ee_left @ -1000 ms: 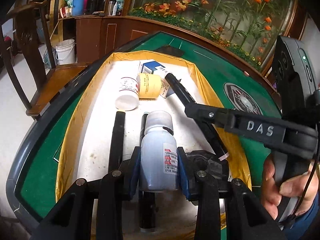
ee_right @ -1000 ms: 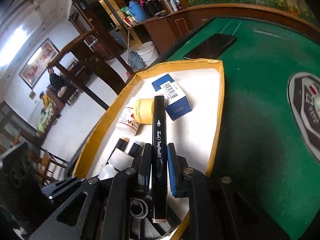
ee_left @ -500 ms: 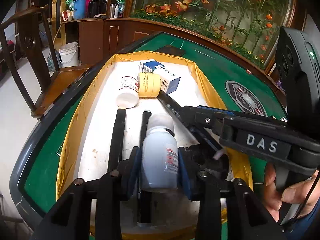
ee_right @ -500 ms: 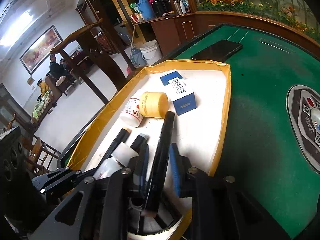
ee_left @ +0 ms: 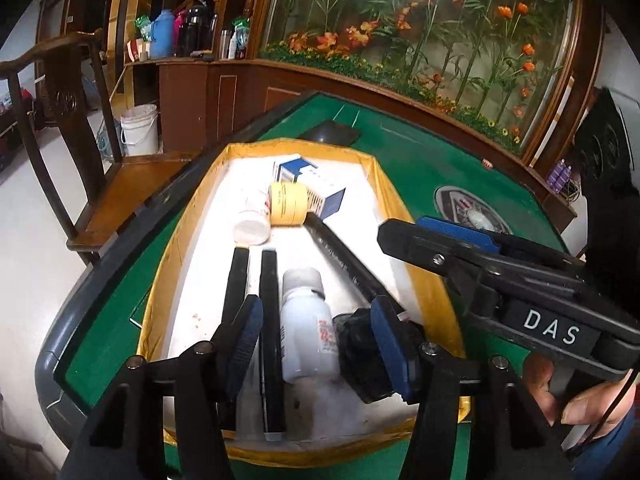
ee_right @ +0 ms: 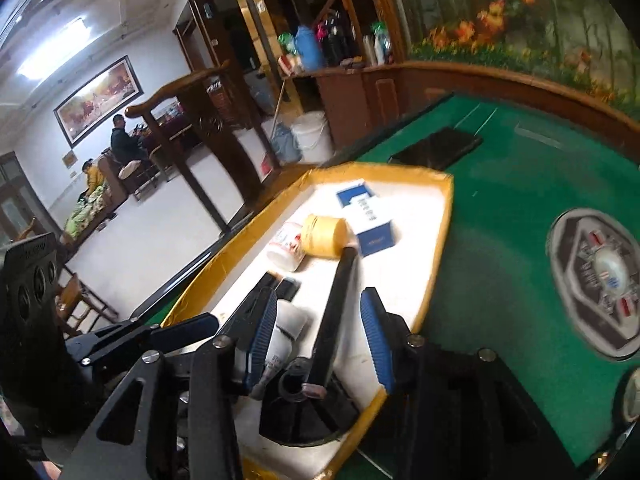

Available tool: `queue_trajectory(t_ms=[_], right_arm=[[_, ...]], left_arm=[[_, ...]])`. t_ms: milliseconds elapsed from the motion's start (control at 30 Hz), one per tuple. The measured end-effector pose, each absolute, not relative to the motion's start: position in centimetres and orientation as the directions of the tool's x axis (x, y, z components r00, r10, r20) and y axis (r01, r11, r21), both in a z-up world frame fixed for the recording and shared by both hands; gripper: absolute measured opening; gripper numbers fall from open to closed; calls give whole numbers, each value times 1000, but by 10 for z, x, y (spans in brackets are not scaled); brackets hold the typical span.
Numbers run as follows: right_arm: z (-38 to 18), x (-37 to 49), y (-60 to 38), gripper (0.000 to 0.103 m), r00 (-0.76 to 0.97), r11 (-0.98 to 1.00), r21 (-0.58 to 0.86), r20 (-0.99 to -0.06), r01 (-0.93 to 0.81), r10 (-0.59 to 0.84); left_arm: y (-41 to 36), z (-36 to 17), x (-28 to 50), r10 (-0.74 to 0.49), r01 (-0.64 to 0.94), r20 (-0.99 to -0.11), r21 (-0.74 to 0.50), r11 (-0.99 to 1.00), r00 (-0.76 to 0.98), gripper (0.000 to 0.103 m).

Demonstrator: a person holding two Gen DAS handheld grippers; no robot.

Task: Organize rigid objects
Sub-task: 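Open the left tool to drop the white bottle into the tray, then withdraw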

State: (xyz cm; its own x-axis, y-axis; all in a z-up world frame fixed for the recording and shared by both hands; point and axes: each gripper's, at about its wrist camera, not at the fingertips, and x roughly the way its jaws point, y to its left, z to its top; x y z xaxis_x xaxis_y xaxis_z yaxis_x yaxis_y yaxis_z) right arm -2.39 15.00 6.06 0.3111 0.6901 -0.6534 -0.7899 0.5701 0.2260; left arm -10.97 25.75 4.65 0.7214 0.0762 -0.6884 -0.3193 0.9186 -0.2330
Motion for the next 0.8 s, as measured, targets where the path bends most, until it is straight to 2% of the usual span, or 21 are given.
queue_trajectory(t_ms=[167, 267, 333, 533, 633, 733, 800], right_arm=[[67, -17, 129, 43, 371, 621, 222, -636, -752, 676], [66, -7, 110, 43, 371, 637, 267, -628, -724, 684], [67, -1, 97, 43, 384, 648, 282, -616, -708, 688], [69, 15, 47, 43, 383, 640, 394, -556, -660, 737], [71, 17, 26, 43, 410, 663, 382, -560, -644, 720], [77, 13, 1, 43, 464, 695, 354, -547, -626, 697], [79, 13, -16, 47, 508, 729, 332, -546, -599, 666]], left_arm=[[250, 59, -115, 88, -308, -644, -237, 922, 760, 70], [241, 67, -117, 80, -276, -608, -236, 932, 790, 71], [233, 72, -119, 81, -261, -582, -231, 937, 809, 78], [196, 83, -123, 22, -131, -492, -188, 973, 870, 89], [178, 84, -121, -31, -73, -485, -194, 978, 874, 92], [153, 78, -110, -128, 12, -514, -222, 975, 848, 92], [137, 69, -102, -184, 60, -538, -240, 969, 822, 92]])
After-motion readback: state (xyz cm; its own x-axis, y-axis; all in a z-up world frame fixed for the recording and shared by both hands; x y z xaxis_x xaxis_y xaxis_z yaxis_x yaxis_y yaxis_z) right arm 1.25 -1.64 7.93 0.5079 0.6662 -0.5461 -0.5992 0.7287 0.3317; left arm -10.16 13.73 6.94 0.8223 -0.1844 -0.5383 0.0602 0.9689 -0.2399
